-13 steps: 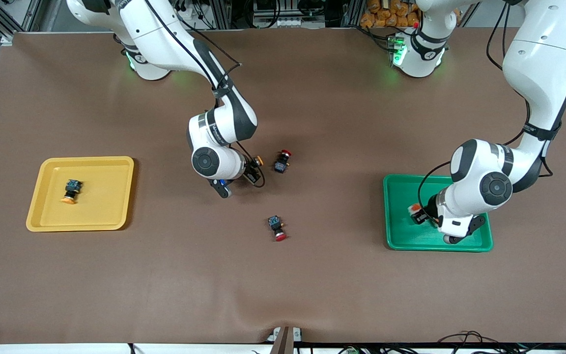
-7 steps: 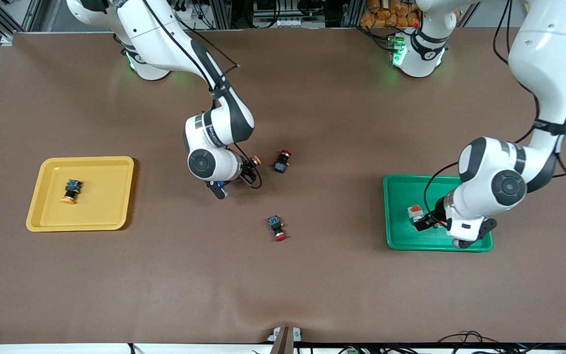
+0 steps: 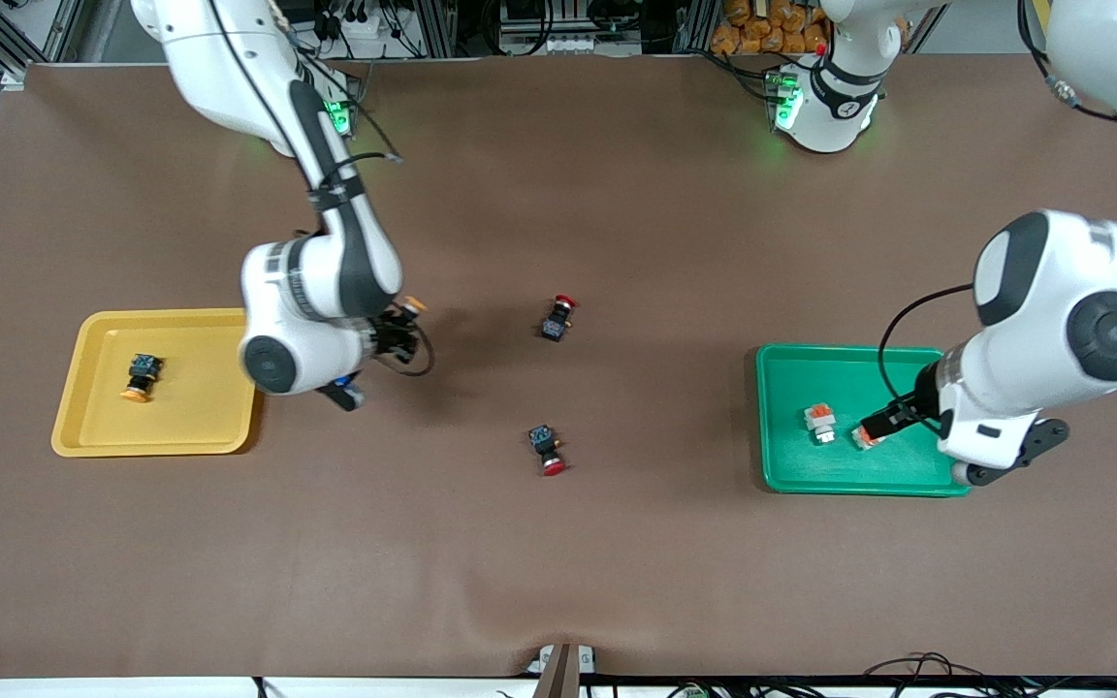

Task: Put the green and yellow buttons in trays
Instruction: 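Place the green button in the green tray while the right gripper carries yellow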

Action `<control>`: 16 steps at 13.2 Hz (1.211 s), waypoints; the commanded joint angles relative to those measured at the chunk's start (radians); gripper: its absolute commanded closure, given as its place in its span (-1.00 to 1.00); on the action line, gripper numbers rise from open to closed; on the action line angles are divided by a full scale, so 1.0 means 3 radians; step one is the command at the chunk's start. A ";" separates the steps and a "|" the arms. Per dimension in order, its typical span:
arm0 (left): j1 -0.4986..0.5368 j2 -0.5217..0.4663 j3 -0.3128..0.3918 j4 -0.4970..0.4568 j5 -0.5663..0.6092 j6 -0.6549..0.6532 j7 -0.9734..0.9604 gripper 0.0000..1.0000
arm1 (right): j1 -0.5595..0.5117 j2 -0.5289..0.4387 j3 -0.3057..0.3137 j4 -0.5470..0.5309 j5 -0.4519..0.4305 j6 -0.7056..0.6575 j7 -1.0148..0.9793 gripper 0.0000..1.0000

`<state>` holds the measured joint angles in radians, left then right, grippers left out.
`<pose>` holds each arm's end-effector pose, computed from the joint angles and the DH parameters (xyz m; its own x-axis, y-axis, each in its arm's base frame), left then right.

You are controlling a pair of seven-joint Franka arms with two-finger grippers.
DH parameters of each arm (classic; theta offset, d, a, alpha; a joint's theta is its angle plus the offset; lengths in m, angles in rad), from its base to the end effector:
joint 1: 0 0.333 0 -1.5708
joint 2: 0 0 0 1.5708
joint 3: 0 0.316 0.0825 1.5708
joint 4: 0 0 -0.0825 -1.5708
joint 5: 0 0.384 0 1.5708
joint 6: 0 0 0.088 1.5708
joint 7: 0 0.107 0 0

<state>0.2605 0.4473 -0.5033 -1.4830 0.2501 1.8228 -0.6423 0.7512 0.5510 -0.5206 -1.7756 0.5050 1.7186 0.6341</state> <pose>0.6669 -0.0915 0.4376 0.9329 0.3594 -0.0239 0.3578 -0.9323 -0.0533 0.5629 0.1983 0.2531 0.6857 -0.5489 -0.4781 -0.5300 -0.8267 0.1890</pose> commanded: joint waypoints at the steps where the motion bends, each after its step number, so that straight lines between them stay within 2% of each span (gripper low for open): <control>1: 0.0118 -0.0202 -0.0004 0.0029 -0.0031 -0.0378 0.0641 -1.00 | -0.0004 -0.0062 -0.0324 -0.0069 -0.0185 -0.0150 -0.0659 1.00; 3: 0.0113 -0.0319 -0.0020 0.0156 -0.0026 -0.0650 0.0679 -1.00 | -0.0171 -0.0032 -0.0458 -0.0079 -0.0246 -0.0165 -0.1201 1.00; 5: 0.0093 -0.0447 -0.0040 0.0239 -0.0015 -0.0778 0.0684 -1.00 | -0.0539 0.0014 -0.0453 -0.0064 -0.0440 -0.0120 -0.1793 1.00; 7: 0.0098 -0.0662 -0.0050 0.0244 -0.0046 -0.0773 0.0805 -1.00 | -0.0820 0.0131 -0.0448 -0.0059 -0.0482 0.0069 -0.2392 1.00; 11: 0.0093 -0.0815 0.0005 0.0326 -0.0230 -0.0743 0.1158 -1.00 | -0.1066 0.0331 -0.0443 -0.0048 -0.0487 0.0421 -0.2900 0.99; 12: -0.0029 -0.0968 0.0228 0.0301 -0.0271 -0.0723 0.1240 -1.00 | -0.1153 0.0392 -0.0433 -0.0048 -0.0477 0.0544 -0.3078 0.97; 14: -0.0554 -0.1081 0.0831 0.0265 -0.0403 -0.0717 0.1429 -1.00 | -0.1200 0.0444 -0.0428 -0.0048 -0.0461 0.0607 -0.3162 0.90; 16: -0.0898 -0.1209 0.1338 0.0173 -0.0597 -0.0758 0.1618 -1.00 | -0.1205 0.0495 -0.0422 -0.0054 -0.0446 0.0627 -0.3162 0.65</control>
<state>0.0723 0.1333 -0.2170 -1.3903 0.1202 1.6056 -0.2103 0.4022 0.6945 -0.6610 -1.7949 0.3729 1.9015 -0.3018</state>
